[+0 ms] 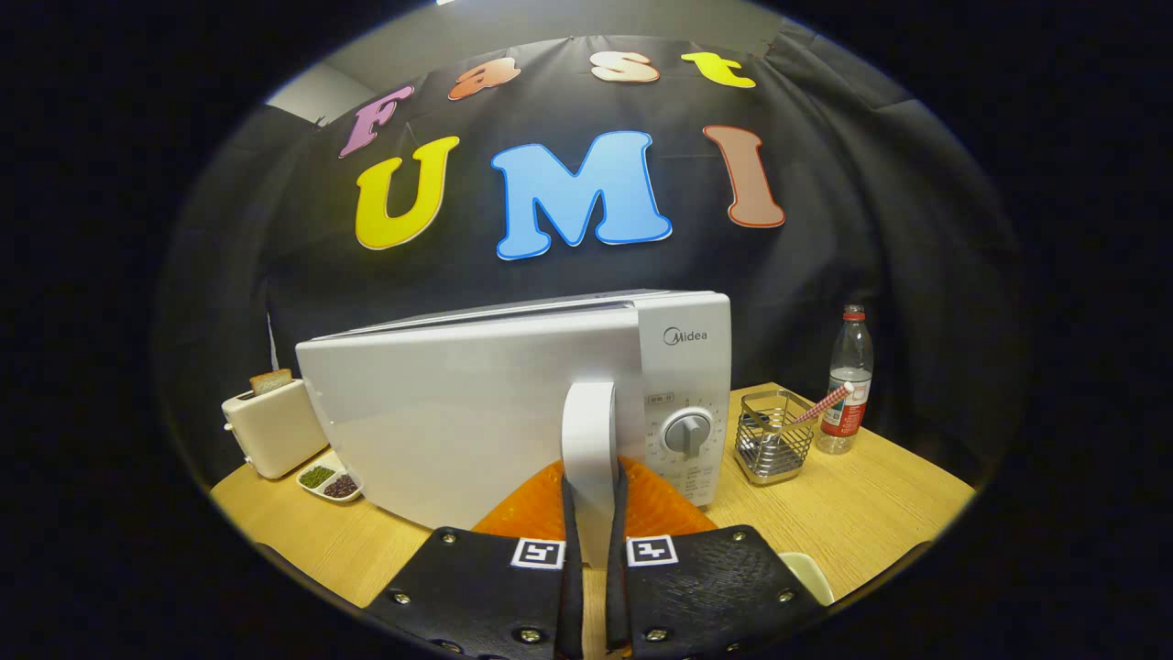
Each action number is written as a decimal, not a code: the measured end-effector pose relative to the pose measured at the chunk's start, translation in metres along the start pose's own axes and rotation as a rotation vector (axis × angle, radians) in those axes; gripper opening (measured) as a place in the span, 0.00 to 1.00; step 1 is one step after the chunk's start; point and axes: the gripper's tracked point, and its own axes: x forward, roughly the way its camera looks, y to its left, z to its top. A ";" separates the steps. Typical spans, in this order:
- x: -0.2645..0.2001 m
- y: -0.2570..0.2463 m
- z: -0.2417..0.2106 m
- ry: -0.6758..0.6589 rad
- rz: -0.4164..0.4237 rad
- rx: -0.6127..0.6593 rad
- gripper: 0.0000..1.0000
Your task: Open the microwave, put the food inside, and close the microwave door.
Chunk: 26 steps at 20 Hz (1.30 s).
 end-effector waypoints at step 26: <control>-0.168 0.186 -0.054 -0.061 0.290 -0.141 0.09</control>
